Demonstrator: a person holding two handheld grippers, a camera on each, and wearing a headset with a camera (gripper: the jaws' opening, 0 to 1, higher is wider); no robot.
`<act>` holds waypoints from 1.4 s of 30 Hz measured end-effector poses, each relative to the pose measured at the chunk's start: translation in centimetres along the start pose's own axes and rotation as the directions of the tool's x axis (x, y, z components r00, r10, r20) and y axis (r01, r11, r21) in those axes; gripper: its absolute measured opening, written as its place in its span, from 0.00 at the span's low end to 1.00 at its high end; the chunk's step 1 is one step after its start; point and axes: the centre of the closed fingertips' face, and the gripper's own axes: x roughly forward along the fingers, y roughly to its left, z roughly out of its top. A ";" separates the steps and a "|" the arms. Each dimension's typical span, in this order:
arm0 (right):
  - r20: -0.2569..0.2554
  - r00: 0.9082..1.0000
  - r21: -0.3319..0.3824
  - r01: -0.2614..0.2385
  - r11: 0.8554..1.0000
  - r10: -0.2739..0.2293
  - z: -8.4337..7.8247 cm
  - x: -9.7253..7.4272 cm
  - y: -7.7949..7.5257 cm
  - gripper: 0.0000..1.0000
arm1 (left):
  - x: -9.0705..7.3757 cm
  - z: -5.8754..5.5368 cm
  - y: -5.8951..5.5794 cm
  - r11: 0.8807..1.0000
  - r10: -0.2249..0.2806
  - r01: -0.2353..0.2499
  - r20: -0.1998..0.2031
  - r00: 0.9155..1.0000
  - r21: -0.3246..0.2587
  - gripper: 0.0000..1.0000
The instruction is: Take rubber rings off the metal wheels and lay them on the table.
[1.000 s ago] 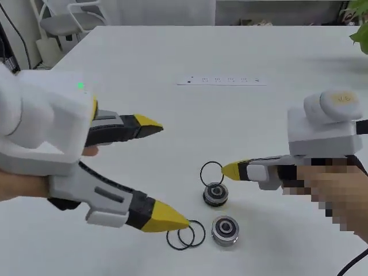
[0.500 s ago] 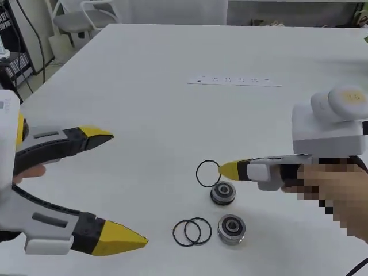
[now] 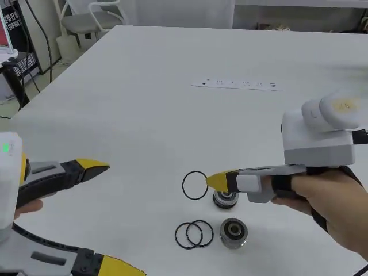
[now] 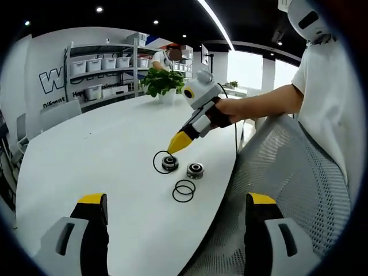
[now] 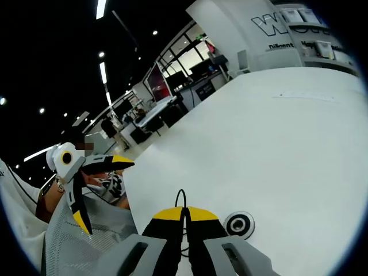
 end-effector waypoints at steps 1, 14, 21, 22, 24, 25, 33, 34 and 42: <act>-0.009 1.000 -0.001 -0.005 1.000 0.005 -0.2 0.2 0.1 0.00 | 0.0 -0.2 -0.1 1.000 0.000 0.000 -0.002 1.000 -0.004 0.99; -0.122 0.991 -0.015 -0.062 0.998 0.059 -3.2 2.0 1.7 0.00 | 0.3 -0.5 -0.5 0.999 0.010 -0.009 0.010 1.000 -0.037 0.99; -0.168 0.983 -0.022 -0.073 0.997 0.068 -4.3 2.6 1.7 0.00 | 0.4 -1.0 -0.2 0.999 0.021 -0.021 -0.010 1.000 -0.036 0.99; -0.178 0.982 -0.024 -0.074 0.997 0.069 -4.6 2.6 1.7 0.00 | 0.4 -1.2 -0.3 0.999 0.020 -0.021 -0.014 1.000 -0.035 0.99; -0.194 0.979 -0.031 -0.073 0.997 0.066 -4.9 2.8 1.7 0.00 | 0.5 -1.3 -0.3 0.999 0.018 -0.019 -0.021 1.000 -0.033 0.99; -0.201 0.977 -0.034 -0.073 0.997 0.065 -5.1 2.8 1.7 0.00 | 0.5 -1.4 -0.4 0.999 0.017 -0.018 -0.027 0.999 -0.030 0.99; -0.249 0.968 -0.065 -0.046 0.997 0.029 -6.0 2.7 1.2 0.00 | 0.5 -1.5 -0.4 0.999 0.016 -0.017 -0.030 0.999 -0.032 0.99; -0.250 0.968 -0.072 -0.047 0.996 0.027 -6.1 2.7 1.2 0.00 | 0.5 -1.5 -0.4 0.999 0.016 -0.017 -0.030 0.999 -0.031 0.99; -0.284 0.958 -0.185 -0.020 0.983 -0.034 -6.7 2.9 0.7 0.01 | 0.5 -1.4 -0.4 0.999 0.018 -0.019 -0.027 0.999 -0.032 0.98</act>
